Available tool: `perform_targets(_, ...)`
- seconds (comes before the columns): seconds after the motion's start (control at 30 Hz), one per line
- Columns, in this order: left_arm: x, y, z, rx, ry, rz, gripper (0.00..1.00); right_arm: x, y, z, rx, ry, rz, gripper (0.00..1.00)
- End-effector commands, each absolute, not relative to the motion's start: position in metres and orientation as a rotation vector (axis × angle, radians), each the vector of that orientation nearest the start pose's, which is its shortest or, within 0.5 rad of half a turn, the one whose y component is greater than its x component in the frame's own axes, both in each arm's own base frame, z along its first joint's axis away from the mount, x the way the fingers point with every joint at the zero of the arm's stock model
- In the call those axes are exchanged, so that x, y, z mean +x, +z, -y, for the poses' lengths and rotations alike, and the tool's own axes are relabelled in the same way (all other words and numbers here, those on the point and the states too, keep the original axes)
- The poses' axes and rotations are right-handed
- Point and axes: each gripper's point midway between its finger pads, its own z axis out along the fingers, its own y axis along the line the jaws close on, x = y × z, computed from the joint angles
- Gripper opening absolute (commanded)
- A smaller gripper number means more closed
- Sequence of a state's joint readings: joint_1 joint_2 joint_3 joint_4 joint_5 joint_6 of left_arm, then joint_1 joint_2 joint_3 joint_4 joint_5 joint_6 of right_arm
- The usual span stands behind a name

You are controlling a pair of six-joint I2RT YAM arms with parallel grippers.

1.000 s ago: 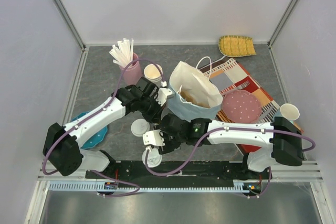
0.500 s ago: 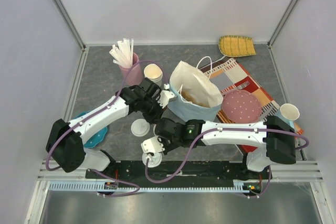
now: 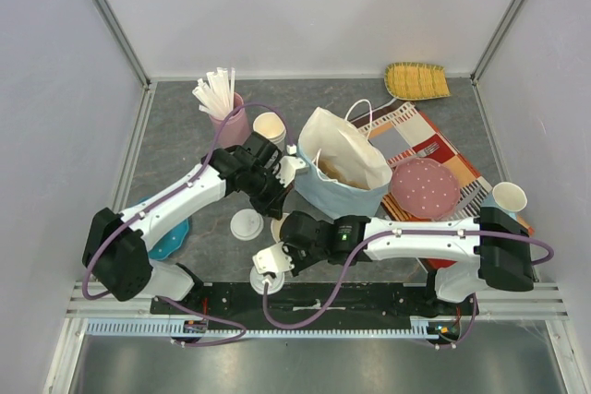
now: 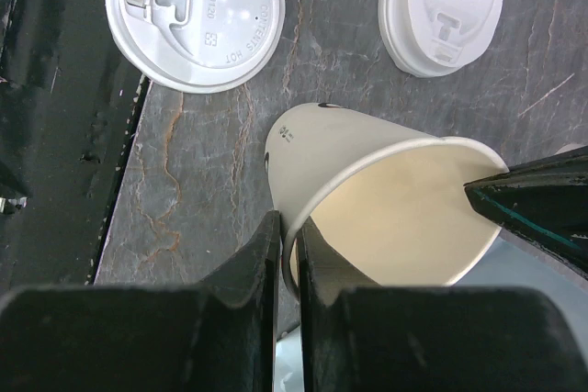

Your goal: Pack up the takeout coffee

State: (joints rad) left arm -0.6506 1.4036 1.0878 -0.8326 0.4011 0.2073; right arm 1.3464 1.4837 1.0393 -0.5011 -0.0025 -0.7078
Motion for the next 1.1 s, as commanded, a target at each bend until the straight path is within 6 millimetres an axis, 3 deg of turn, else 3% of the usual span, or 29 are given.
perform_targets(0.0,0.255,0.129,0.205,1.161,-0.43,-2.318,0.02,0.059,0.082,-0.316,-2.334,0.394,-1.357,0.13)
perform_targets(0.23,0.23,0.13,0.228,1.164,-0.683,-2.332,0.04,0.073,0.08,-0.33,-2.278,0.363,-1.381,0.17)
perform_targets(0.4,0.236,0.137,0.225,1.146,-0.635,-2.306,0.34,0.076,0.084,-0.335,-2.262,0.378,-1.376,0.18)
perform_targets(0.63,0.229,0.147,0.226,1.139,-0.674,-2.271,0.43,0.08,0.084,-0.336,-2.274,0.352,-1.366,0.23)
perform_targets(0.73,0.232,0.162,0.227,1.133,-0.669,-2.234,0.49,0.083,0.087,-0.339,-2.26,0.338,-1.367,0.4)
perform_targets(0.77,0.234,0.168,0.226,1.126,-0.665,-2.22,0.5,0.084,0.089,-0.341,-2.253,0.333,-1.363,0.53)
perform_targets(0.87,0.235,0.172,0.223,1.132,-0.655,-2.204,0.52,0.089,0.093,-0.343,-2.231,0.304,-1.368,0.73)
perform_targets(1.03,0.233,0.177,0.222,1.168,-0.661,-2.169,0.54,0.095,0.11,-0.351,-2.181,0.296,-1.355,0.9)
perform_targets(1.07,0.231,0.181,0.225,1.182,-0.685,-2.15,0.54,0.096,0.116,-0.355,-2.166,0.3,-1.347,0.98)
